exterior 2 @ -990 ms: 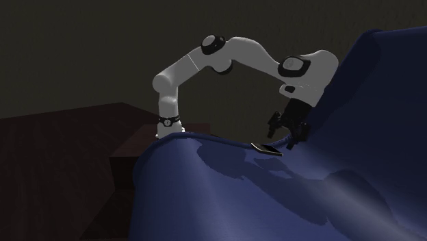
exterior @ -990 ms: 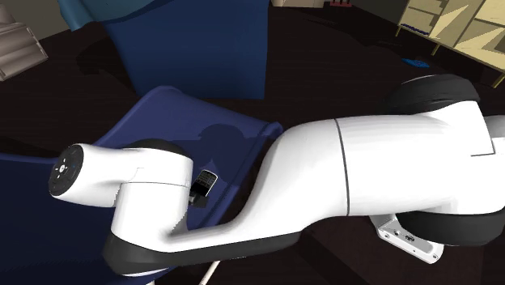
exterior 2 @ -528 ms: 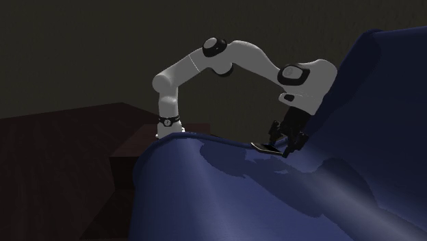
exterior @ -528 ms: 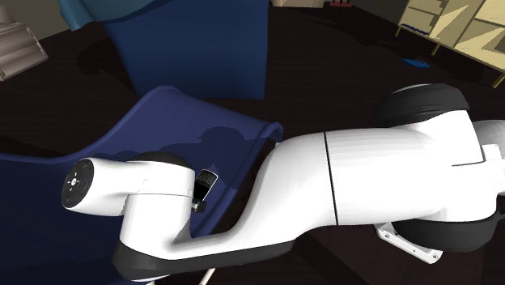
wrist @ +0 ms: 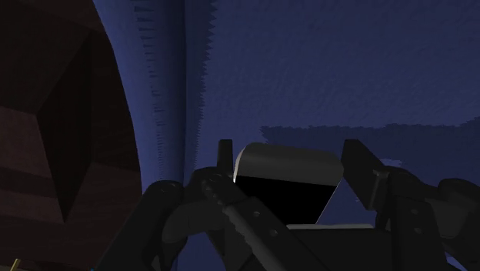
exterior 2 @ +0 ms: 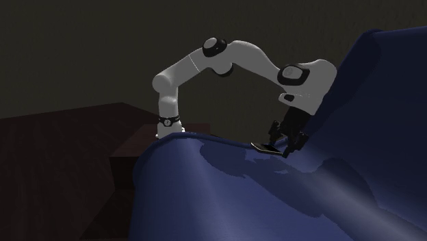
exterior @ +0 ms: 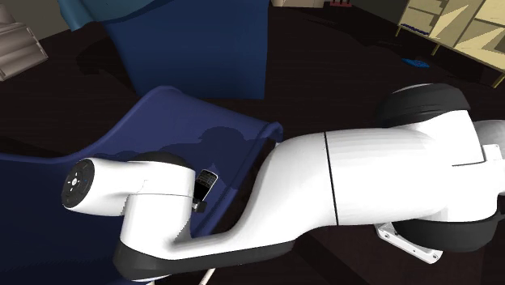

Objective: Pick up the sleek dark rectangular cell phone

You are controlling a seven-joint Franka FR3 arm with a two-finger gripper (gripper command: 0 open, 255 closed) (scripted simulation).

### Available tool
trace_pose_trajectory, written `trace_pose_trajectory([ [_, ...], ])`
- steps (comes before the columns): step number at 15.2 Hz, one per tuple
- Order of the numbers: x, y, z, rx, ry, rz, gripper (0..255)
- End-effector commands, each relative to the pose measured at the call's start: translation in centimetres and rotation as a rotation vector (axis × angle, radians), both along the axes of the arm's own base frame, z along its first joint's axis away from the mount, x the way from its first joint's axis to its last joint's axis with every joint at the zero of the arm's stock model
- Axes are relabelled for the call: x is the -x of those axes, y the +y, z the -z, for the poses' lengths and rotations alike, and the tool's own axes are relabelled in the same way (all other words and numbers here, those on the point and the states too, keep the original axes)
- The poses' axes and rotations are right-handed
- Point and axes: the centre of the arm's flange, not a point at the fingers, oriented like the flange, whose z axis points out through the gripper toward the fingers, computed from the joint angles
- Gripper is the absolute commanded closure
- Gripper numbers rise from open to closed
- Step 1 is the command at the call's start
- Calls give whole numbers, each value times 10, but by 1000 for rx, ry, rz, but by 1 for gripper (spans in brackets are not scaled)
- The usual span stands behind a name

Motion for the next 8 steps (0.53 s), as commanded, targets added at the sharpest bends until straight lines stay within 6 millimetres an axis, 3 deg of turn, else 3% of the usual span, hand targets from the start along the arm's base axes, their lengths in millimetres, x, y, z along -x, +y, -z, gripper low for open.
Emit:
trace_pose_trajectory([
  [1,0,0,2,2,2,1,255],
  [8,0,0,-35,2,2,1,255],
])
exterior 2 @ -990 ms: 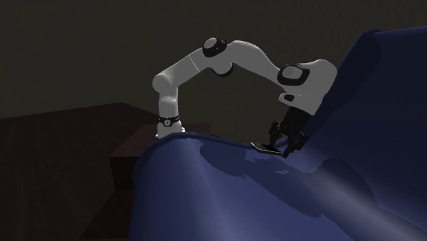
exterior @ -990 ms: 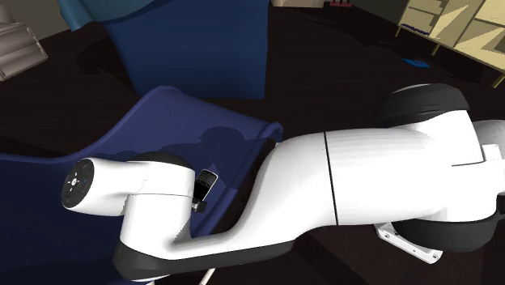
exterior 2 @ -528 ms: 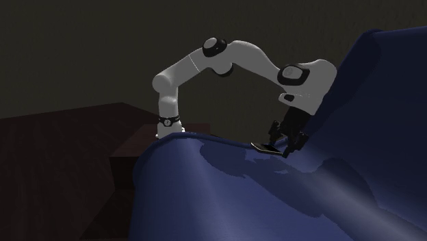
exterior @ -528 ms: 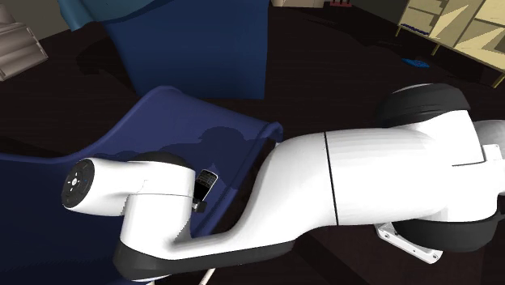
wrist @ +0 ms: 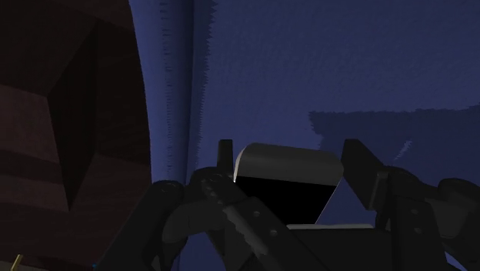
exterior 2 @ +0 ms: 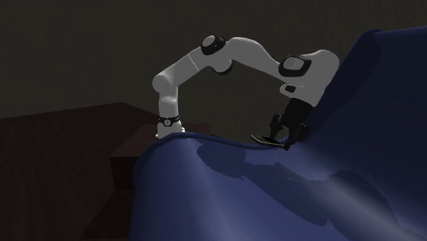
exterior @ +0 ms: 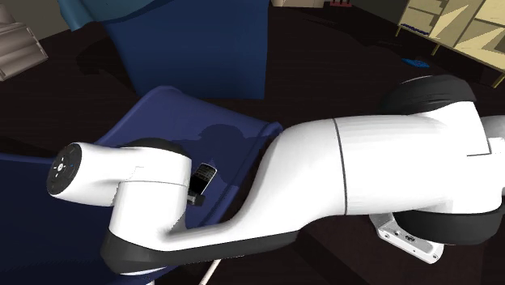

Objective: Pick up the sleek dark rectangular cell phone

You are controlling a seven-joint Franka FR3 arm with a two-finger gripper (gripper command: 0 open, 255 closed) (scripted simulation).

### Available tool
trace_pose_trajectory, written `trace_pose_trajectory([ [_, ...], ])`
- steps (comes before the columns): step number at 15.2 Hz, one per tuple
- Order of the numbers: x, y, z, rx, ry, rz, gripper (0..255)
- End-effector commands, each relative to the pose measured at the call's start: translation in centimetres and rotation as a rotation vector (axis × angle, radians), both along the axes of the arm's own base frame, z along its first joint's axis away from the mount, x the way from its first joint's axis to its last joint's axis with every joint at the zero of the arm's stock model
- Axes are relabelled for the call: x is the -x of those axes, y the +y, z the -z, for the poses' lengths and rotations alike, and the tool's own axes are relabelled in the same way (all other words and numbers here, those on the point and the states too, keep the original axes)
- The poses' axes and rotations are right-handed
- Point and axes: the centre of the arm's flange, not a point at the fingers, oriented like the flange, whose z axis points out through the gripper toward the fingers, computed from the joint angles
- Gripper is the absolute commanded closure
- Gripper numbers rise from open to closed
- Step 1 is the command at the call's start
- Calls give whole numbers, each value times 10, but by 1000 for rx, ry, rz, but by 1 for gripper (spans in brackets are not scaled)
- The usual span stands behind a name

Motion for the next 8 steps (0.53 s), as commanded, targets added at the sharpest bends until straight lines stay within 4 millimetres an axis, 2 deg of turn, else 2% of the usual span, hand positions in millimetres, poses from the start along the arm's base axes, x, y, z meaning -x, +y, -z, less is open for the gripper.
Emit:
trace_pose_trajectory([
  [1,1,0,-10,0,0,0,255],
  [8,1,0,-47,0,0,0,255],
])
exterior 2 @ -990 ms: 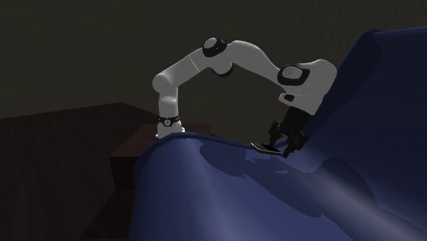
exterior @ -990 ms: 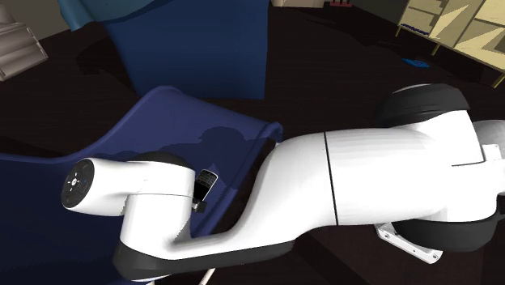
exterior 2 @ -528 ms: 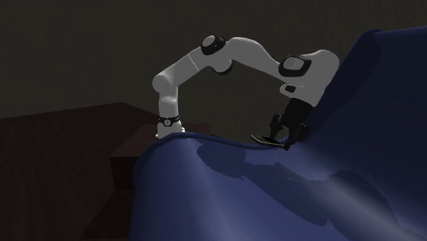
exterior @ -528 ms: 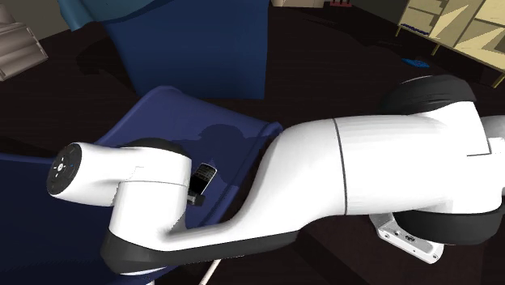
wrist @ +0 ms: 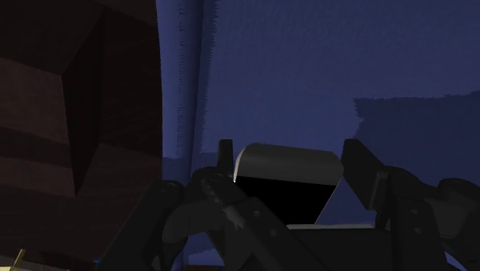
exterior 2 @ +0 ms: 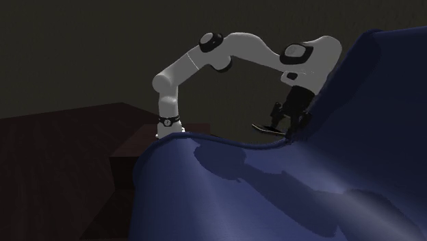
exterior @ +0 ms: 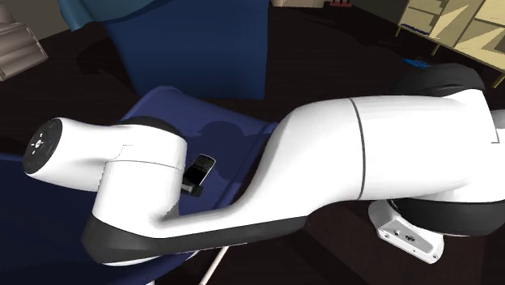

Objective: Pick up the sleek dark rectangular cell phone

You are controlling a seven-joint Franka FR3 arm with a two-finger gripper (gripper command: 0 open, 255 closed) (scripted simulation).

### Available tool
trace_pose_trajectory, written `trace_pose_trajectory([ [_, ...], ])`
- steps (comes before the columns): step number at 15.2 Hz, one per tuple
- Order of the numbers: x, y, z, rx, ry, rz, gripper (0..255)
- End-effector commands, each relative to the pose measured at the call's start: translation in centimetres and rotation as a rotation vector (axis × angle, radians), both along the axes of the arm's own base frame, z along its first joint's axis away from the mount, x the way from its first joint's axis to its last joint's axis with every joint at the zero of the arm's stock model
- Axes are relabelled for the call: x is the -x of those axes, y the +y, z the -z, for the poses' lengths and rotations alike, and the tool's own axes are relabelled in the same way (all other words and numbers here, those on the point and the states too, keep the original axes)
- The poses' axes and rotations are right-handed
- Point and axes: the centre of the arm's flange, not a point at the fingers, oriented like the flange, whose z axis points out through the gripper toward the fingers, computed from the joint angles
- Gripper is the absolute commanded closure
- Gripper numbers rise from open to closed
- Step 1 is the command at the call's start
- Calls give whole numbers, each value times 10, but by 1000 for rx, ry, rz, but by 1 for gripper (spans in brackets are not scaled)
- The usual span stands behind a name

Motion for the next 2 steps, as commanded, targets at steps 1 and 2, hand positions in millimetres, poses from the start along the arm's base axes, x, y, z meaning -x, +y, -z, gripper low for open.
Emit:
trace_pose_trajectory([
  [1,0,0,-6,0,0,0,255],
  [2,0,0,-6,0,0,0,255],
])
